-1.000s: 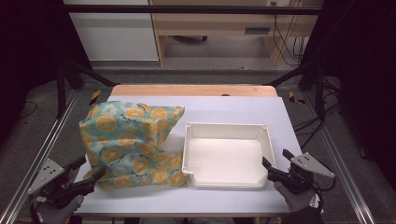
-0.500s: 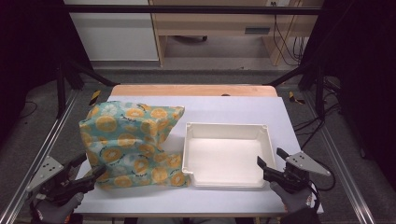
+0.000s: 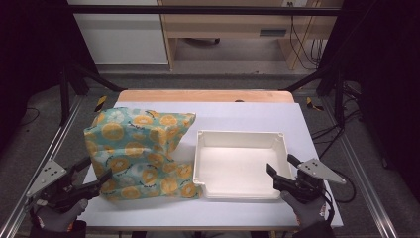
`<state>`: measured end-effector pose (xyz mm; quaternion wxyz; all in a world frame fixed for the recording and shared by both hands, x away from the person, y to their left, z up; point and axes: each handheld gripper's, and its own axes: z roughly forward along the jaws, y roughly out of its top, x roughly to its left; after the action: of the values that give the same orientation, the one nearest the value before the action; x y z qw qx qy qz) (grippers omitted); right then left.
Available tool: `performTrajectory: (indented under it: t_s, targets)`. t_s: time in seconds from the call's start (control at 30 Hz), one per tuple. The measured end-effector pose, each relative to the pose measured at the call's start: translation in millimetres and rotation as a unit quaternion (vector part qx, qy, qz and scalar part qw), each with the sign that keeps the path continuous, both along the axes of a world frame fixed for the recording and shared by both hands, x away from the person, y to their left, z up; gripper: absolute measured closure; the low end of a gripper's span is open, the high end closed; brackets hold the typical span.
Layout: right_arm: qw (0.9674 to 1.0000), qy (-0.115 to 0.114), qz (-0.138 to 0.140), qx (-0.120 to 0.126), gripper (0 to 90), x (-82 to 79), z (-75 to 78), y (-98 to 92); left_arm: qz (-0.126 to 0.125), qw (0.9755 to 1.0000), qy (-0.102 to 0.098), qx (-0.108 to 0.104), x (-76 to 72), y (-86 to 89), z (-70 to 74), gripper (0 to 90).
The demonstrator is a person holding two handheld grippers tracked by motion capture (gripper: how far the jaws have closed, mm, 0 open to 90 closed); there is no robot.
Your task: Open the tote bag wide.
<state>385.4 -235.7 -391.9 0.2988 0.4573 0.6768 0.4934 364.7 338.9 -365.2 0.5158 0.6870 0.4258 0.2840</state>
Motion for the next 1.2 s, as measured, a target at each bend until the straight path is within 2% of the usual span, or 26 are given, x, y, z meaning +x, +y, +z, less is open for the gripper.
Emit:
performTrajectory:
  t_s: [0.37, 0.63, 0.93, 1.03, 1.2]
  targets:
    - [0.9995, 0.001, 0.029, 0.010, 26.3, 5.0, 14.0, 22.3, 0.000, 0.9998, -0.017, -0.005, 1.4, 3.2, 17.9, 18.0]
    - [0.9980, -0.010, 0.060, 0.016, 28.4, 9.3, 29.9, 46.9, 0.007, 0.9995, -0.028, -0.012, 4.8, 6.1, 30.9, 18.4]
    - [0.9955, -0.017, 0.090, 0.024, 32.0, 14.7, 43.4, 72.8, 0.009, 0.9993, -0.031, -0.020, 11.9, 8.1, 40.5, 21.3]
    - [0.9948, -0.017, 0.097, 0.027, 32.9, 17.0, 47.4, 80.9, 0.011, 0.9994, -0.029, -0.014, 15.7, 6.6, 41.8, 22.1]
    - [0.9928, -0.019, 0.114, 0.029, 34.2, 19.5, 53.6, 96.0, 0.014, 0.9994, -0.025, -0.018, 20.9, 6.0, 44.2, 24.0]
